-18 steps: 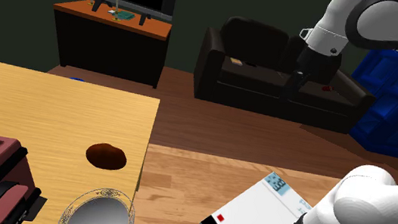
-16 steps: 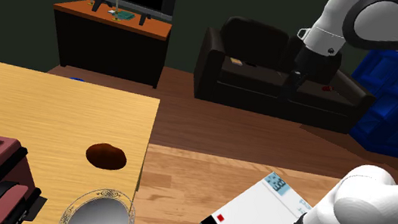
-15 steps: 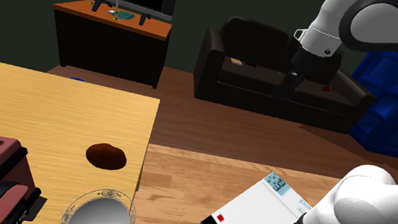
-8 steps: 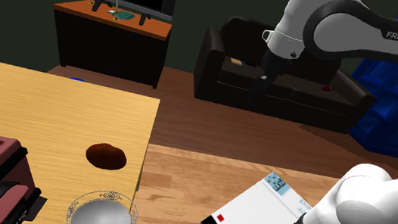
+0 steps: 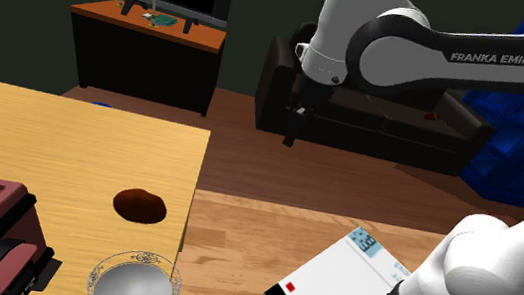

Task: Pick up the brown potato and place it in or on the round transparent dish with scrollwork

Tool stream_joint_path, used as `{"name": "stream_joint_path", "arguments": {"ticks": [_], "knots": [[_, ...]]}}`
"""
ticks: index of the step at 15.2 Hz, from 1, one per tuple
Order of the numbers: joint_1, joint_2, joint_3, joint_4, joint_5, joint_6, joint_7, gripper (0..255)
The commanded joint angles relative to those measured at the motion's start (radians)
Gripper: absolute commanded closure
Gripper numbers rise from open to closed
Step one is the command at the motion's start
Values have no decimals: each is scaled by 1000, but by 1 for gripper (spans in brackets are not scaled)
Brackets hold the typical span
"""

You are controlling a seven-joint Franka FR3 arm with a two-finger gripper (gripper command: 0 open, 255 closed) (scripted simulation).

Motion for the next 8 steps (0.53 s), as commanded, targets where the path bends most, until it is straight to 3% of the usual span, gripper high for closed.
{"name": "stream_joint_path", "arguments": {"ticks": [1,8], "knots": [[8,60,33,21,-18,34,18,0],[42,285,146,152,-126,91,104,0]]}}
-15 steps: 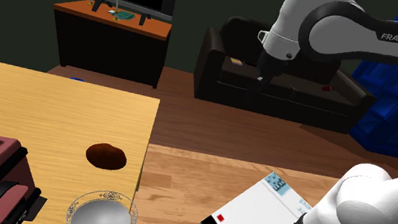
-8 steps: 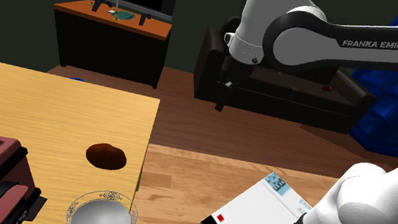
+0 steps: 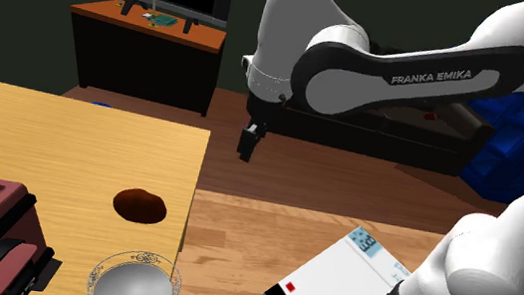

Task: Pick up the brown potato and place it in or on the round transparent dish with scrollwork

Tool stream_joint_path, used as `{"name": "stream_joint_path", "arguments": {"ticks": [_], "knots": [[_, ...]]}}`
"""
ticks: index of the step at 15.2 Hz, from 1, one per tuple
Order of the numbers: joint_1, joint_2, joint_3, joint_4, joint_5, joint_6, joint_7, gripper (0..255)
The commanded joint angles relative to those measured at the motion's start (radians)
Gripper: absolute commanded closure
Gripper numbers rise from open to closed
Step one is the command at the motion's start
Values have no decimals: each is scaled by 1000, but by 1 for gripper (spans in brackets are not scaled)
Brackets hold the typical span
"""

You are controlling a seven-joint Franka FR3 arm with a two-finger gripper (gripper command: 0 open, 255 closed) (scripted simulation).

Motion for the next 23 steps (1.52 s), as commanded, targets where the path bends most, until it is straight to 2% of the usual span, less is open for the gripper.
{"name": "stream_joint_path", "arguments": {"ticks": [1,9,19,23], "knots": [[12,65,28,42,-38,8,25,0],[106,353,103,245,-233,-2,133,0],[312,705,100,560,-445,-79,182,0],[305,722,89,536,-459,-39,191,0]]}}
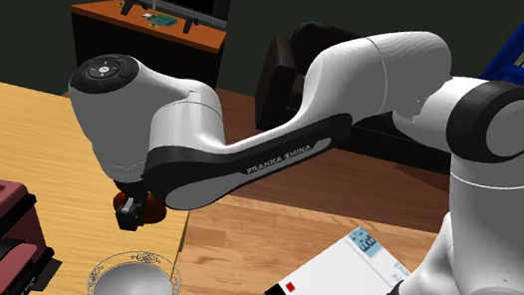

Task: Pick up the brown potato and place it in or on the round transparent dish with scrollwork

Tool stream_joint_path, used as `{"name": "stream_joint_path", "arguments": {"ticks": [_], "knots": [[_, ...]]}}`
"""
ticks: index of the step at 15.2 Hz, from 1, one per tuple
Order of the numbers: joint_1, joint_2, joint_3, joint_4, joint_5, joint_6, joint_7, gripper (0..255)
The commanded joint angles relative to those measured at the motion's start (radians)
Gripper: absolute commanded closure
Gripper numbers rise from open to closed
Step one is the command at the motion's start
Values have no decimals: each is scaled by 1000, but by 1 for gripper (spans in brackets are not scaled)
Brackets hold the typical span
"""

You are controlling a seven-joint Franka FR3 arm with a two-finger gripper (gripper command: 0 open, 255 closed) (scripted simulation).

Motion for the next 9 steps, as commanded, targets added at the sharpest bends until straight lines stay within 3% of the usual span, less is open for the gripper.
{"name": "stream_joint_path", "arguments": {"ticks": [1,9], "knots": [[-3,9,-5,-13,-9,21,6,0],[-7,22,-12,-26,-19,46,12,0]]}}
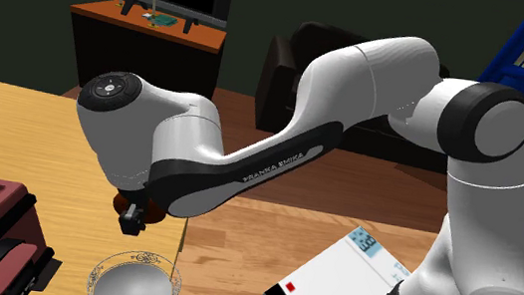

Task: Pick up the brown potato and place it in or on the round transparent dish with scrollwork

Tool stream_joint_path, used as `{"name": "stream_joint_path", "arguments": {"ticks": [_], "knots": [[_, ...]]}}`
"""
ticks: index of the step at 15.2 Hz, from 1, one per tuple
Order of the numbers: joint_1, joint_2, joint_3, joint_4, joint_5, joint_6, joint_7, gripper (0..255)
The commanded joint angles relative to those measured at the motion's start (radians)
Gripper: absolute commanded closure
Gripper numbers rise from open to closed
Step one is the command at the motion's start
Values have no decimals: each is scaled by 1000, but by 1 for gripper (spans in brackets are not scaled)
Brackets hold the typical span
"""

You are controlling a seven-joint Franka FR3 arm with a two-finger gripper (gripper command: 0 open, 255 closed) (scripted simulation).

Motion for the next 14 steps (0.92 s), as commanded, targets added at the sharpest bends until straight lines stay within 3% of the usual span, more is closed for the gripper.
{"name": "stream_joint_path", "arguments": {"ticks": [1,2,3,14], "knots": [[0,0,0,0,0,0,0,0],[0,0,0,0,0,0,0,0],[0,0,0,0,0,0,0,255],[-2,-12,5,8,9,-17,-10,255]]}}
